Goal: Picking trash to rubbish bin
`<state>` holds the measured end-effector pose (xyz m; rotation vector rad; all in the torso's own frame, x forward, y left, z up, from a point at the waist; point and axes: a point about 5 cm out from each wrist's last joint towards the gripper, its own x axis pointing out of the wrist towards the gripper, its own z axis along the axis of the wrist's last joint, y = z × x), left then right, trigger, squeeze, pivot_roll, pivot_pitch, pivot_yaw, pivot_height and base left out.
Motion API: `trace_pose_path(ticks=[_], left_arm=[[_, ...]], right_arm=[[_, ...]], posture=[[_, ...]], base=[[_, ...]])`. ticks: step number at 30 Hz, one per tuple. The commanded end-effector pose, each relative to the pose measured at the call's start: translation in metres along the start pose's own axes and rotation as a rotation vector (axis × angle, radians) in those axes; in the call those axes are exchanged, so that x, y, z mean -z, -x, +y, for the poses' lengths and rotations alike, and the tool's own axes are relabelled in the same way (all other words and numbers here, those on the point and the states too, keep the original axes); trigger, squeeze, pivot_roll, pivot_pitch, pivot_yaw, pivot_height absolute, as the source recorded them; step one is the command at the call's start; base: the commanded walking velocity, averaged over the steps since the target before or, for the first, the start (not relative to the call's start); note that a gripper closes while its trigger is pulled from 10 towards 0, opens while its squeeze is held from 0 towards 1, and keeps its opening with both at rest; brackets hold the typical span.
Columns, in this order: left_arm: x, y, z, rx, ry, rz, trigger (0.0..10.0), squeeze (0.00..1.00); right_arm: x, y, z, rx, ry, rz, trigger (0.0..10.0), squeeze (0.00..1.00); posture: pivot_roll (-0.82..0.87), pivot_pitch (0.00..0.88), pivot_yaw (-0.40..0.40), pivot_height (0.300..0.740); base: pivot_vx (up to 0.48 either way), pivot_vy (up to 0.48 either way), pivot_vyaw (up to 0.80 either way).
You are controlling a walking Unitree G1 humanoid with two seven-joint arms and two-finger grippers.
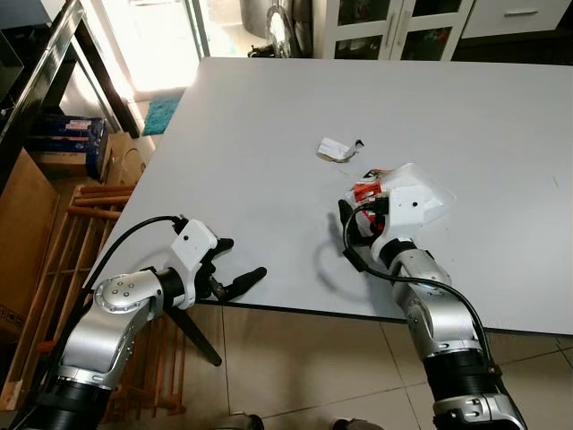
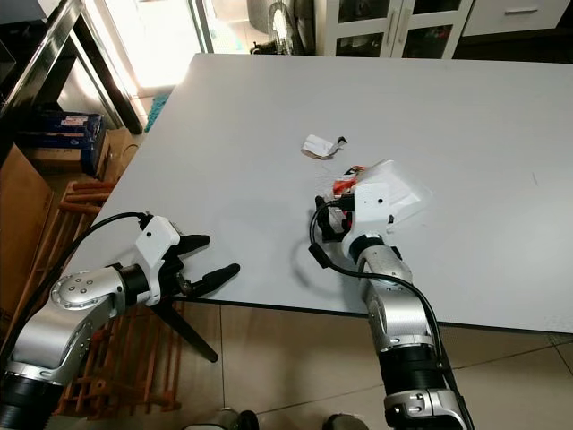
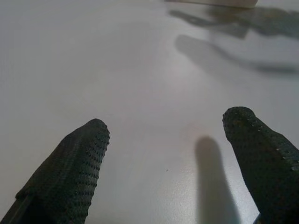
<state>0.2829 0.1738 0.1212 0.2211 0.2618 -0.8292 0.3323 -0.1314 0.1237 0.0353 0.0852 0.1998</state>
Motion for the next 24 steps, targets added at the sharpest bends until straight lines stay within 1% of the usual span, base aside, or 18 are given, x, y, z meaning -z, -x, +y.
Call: trace_pose_path(ticks=[1, 9, 14, 20, 24], left_arm=[[0.001, 0.004, 0.001, -0.013, -0.006, 0.011, 10.0, 0.0], [0.0, 0.005, 0.001, -0.013, -0.007, 0.015, 10.0, 0.0], [0.0, 0.004, 0.001, -0.015, -0.007, 0.018, 10.0, 0.0], [0.0, 0.003, 0.001, -0.015, -0.008, 0.017, 10.0, 0.0], [0.0, 0.003, 0.001, -0.015, -0.008, 0.018, 10.0, 0.0]], right_arm=[[0.006, -0.002, 0.003, -0.019, -0.024, 0.029, 10.0, 0.0], [0.006, -0.005, 0.003, -0.03, -0.009, 0.027, 10.0, 0.0], [0.001, -0.008, 0.0, -0.017, -0.004, 0.008, 10.0, 0.0], [-0.01, -0.012, 0.002, -0.024, -0.006, -0.031, 10.0, 0.0], [-0.013, -0.013, 0.002, -0.024, -0.004, -0.041, 10.0, 0.0]], posture=[[0.1, 0.145, 0.057, 0.74], [0.11, 0.146, 0.061, 0.74], [0.11, 0.139, 0.061, 0.74], [0.11, 0.135, 0.06, 0.74], [0.11, 0.134, 0.06, 0.74]], base=[[0.0, 0.0, 0.0], [0.0, 0.0, 0.0], [0.0, 0.0, 0.0], [0.0, 0.0, 0.0], [0.0, 0.0, 0.0]])
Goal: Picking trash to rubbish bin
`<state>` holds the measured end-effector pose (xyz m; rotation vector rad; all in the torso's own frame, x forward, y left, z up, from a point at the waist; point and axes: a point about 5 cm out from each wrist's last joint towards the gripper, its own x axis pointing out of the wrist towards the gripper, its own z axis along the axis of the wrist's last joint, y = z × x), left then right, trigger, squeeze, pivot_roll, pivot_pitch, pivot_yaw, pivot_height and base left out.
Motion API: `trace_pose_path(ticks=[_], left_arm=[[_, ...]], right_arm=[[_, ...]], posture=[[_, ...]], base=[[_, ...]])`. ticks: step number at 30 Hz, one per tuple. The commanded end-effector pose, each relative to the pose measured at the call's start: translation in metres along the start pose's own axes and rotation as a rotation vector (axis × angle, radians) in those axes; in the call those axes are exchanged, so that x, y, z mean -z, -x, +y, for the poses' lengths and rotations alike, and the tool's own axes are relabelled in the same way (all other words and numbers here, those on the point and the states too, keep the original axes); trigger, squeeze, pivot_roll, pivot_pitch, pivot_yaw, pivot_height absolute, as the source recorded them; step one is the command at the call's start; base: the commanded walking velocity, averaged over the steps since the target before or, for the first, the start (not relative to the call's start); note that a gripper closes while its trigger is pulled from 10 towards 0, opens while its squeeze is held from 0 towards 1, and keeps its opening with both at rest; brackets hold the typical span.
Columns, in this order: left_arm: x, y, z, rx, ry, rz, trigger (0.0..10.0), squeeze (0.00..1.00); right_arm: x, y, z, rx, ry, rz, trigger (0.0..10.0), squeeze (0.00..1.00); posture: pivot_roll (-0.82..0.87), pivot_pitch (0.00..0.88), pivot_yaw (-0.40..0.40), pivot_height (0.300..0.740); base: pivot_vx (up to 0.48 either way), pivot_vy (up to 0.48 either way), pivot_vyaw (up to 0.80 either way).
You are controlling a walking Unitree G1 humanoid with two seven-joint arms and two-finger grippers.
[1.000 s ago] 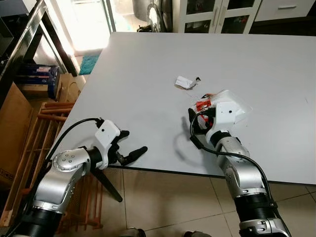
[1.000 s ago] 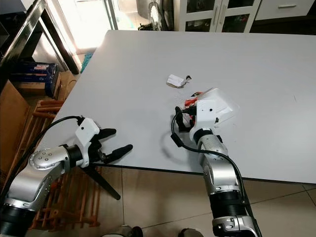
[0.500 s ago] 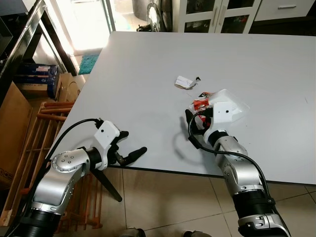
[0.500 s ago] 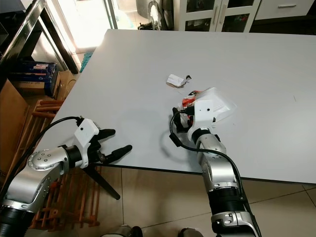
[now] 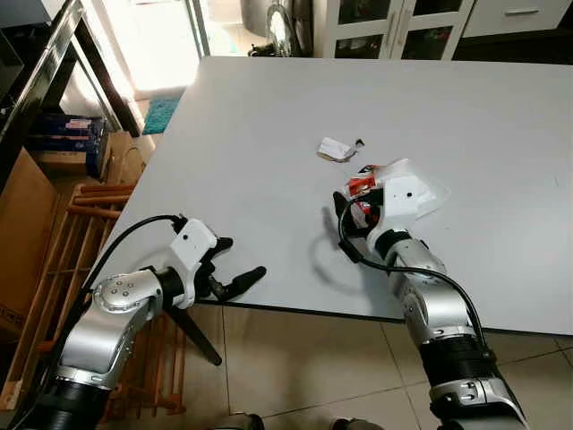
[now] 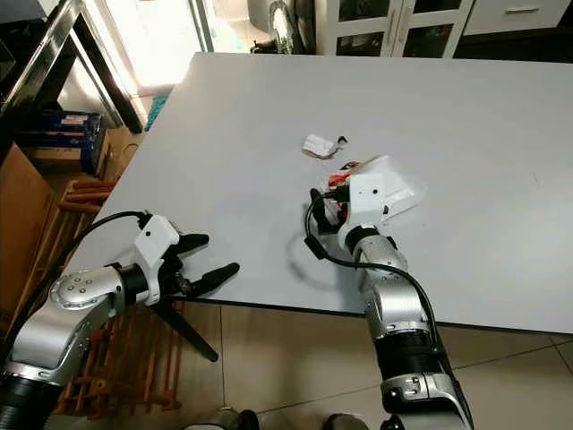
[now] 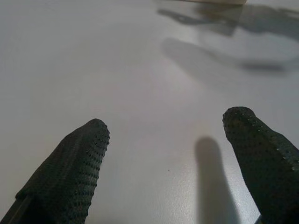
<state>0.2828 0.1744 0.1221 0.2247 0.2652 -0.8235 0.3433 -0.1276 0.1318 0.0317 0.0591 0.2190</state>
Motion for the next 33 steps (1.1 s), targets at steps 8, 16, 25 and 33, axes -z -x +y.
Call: trace_pose_path(ticks=[8, 16, 25, 33], left_arm=[[0.0, 0.003, 0.001, -0.015, -0.006, 0.013, 10.0, 0.0], [0.001, 0.004, 0.0, -0.013, -0.002, 0.016, 10.0, 0.0], [0.003, 0.006, -0.003, -0.013, 0.006, 0.02, 10.0, 0.0], [0.004, 0.008, -0.004, -0.017, 0.01, 0.024, 10.0, 0.0]], right_arm=[[-0.006, -0.006, 0.001, -0.005, -0.014, -0.022, 10.0, 0.0], [-0.005, -0.012, 0.001, -0.01, -0.025, -0.012, 10.0, 0.0], [0.002, -0.014, 0.001, -0.016, -0.065, 0.001, 0.0, 0.0], [0.009, -0.013, 0.003, -0.023, -0.069, 0.017, 0.0, 0.0]], posture=[[0.12, 0.14, 0.054, 0.74], [0.12, 0.141, 0.05, 0.74], [0.13, 0.155, 0.048, 0.74], [0.14, 0.166, 0.046, 0.74]], base=[[0.0, 0.0, 0.0], [0.0, 0.0, 0.0], [0.0, 0.0, 0.0], [0.0, 0.0, 0.0]])
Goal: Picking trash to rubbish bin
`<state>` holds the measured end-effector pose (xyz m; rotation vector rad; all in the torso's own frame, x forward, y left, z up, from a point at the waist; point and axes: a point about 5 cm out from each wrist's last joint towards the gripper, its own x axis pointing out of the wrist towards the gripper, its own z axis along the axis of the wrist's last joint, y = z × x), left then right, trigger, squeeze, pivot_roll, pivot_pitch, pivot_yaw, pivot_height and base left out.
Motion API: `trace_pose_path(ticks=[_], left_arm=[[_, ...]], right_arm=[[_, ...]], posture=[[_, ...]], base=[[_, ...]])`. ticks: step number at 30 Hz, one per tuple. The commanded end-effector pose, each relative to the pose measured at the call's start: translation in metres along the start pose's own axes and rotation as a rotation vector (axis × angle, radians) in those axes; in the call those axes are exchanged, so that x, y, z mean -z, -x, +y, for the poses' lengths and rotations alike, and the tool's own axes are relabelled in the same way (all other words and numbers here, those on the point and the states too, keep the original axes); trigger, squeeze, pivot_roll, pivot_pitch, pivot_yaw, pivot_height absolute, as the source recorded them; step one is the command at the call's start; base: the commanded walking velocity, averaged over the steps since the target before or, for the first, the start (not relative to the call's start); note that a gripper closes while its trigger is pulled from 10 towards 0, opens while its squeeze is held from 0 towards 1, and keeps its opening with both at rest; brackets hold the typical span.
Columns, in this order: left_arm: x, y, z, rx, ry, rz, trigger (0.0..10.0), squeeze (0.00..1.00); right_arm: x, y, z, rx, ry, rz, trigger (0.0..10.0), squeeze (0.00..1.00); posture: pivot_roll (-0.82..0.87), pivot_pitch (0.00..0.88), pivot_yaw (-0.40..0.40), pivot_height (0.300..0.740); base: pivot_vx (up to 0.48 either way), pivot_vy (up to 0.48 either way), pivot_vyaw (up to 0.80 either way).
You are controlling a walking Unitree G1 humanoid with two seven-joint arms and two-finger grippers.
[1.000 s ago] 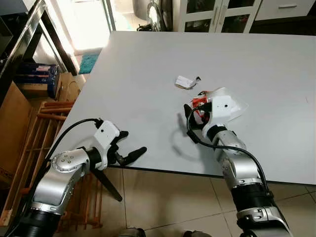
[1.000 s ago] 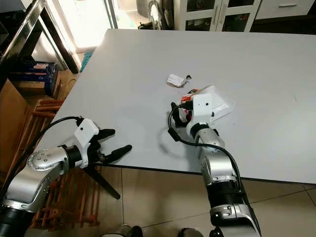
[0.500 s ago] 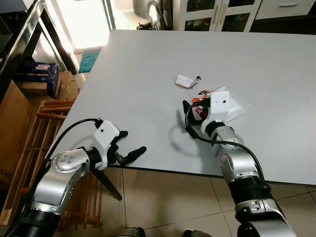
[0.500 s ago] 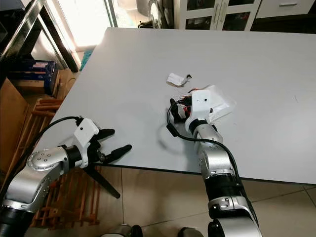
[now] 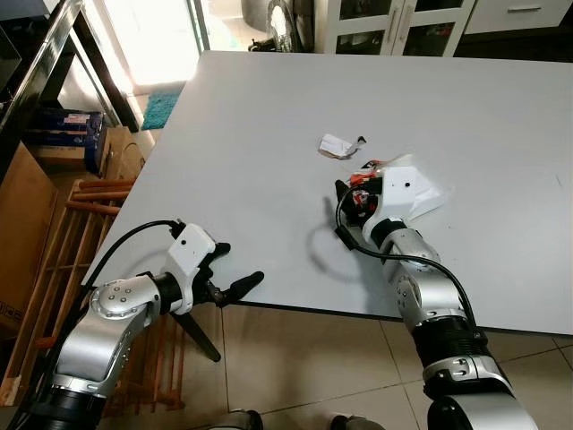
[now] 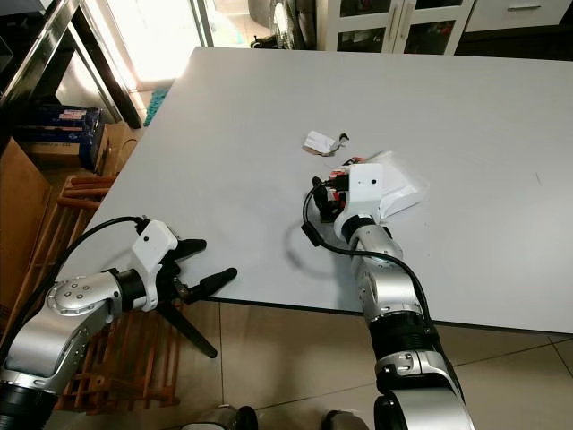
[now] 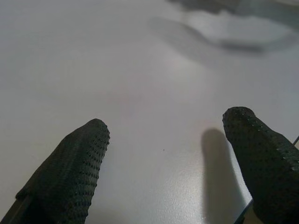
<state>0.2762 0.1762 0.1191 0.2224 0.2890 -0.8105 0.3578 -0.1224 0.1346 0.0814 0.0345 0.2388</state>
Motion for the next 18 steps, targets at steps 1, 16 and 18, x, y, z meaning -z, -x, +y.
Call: trace_pose_path(ticks=[1, 16, 18], left_arm=[[-0.0001, 0.0041, 0.0003, -0.009, -0.002, 0.003, 10.0, 0.0], [-0.0018, 0.0028, 0.0011, -0.013, -0.005, 0.004, 10.0, 0.0], [-0.0021, 0.0022, 0.0013, -0.014, -0.005, 0.003, 10.0, 0.0]], right_arm=[[0.0129, 0.0021, -0.0002, 0.001, -0.024, 0.049, 0.0, 0.0], [0.0173, 0.0026, -0.0063, 0.025, -0.026, 0.056, 0.0, 0.0], [0.0172, 0.0022, -0.0068, 0.029, -0.027, 0.055, 0.0, 0.0]], posture=[[0.14, 0.166, 0.046, 0.74], [0.14, 0.162, 0.049, 0.74], [0.14, 0.161, 0.05, 0.74]], base=[[0.0, 0.0, 0.0], [0.0, 0.0, 0.0], [0.0, 0.0, 0.0]])
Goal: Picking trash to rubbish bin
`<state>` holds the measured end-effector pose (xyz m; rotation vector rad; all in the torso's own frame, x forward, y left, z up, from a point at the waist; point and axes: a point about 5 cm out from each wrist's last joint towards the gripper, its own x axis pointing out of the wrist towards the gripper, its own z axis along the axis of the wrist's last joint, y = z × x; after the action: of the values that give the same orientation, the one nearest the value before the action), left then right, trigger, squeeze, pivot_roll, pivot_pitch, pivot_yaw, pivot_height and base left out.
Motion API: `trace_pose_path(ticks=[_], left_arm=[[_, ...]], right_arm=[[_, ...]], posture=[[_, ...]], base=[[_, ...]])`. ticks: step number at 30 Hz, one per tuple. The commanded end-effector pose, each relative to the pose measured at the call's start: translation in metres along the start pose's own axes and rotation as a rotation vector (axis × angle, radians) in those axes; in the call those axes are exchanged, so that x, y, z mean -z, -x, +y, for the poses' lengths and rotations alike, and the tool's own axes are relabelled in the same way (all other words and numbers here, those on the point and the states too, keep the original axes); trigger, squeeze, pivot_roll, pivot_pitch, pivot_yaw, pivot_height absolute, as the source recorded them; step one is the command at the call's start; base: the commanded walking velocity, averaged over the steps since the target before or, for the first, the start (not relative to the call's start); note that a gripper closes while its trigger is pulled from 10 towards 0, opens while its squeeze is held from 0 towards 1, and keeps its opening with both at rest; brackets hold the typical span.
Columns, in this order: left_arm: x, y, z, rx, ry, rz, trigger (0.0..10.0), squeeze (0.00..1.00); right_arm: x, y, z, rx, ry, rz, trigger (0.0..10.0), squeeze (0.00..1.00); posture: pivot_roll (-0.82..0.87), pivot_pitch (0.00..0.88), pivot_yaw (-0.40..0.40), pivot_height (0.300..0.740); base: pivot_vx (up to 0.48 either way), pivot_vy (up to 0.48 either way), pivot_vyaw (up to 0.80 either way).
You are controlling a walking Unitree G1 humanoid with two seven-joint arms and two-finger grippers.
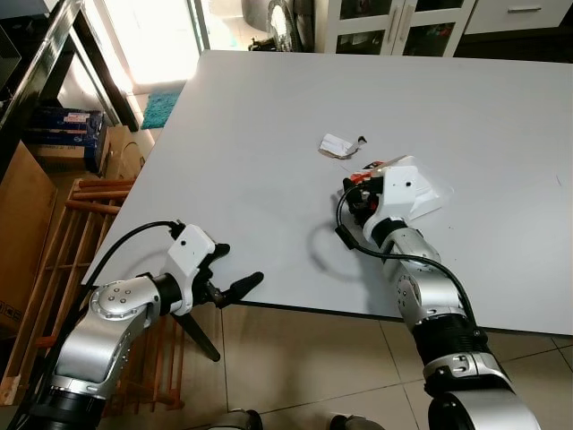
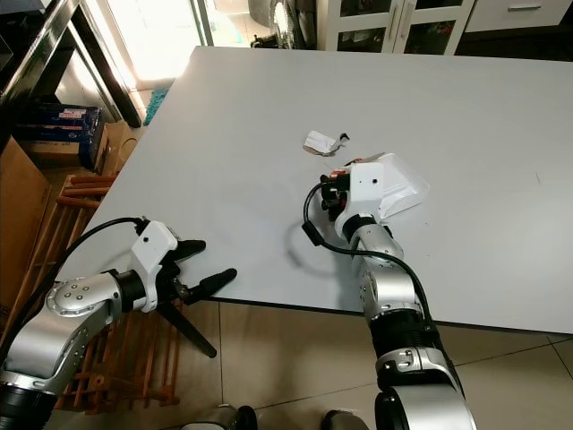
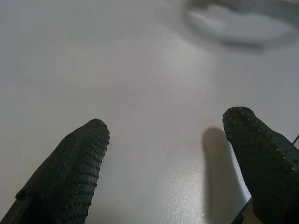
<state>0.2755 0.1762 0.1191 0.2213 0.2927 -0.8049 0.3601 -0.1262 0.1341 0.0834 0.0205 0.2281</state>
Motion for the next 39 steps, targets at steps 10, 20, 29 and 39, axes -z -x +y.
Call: trace_pose_path(ticks=[10, 20, 29, 39], left_arm=[[-0.0032, 0.0027, 0.0028, -0.015, -0.014, -0.002, 10.0, 0.0], [-0.0024, 0.0036, 0.002, -0.012, -0.018, 0.002, 10.0, 0.0], [-0.0027, 0.0024, 0.0006, -0.008, -0.018, 0.0, 10.0, 0.0], [-0.0023, 0.0012, -0.0004, -0.003, -0.018, 0.0, 10.0, 0.0]], right_arm=[[0.0185, 0.0043, -0.0062, 0.038, -0.025, 0.068, 0.0, 0.0], [0.0191, 0.0039, -0.0067, 0.051, -0.025, 0.062, 0.0, 0.0], [0.0203, 0.0048, -0.0082, 0.058, -0.019, 0.062, 0.0, 0.0], [0.0153, 0.0057, -0.0115, 0.093, 0.003, 0.023, 0.0, 0.0]], posture=[[0.15, 0.151, 0.053, 0.74], [0.15, 0.144, 0.058, 0.74], [0.15, 0.143, 0.057, 0.74], [0.14, 0.14, 0.058, 0.74]], base=[[0.0, 0.0, 0.0], [0.0, 0.0, 0.0], [0.0, 0.0, 0.0], [0.0, 0.0, 0.0]])
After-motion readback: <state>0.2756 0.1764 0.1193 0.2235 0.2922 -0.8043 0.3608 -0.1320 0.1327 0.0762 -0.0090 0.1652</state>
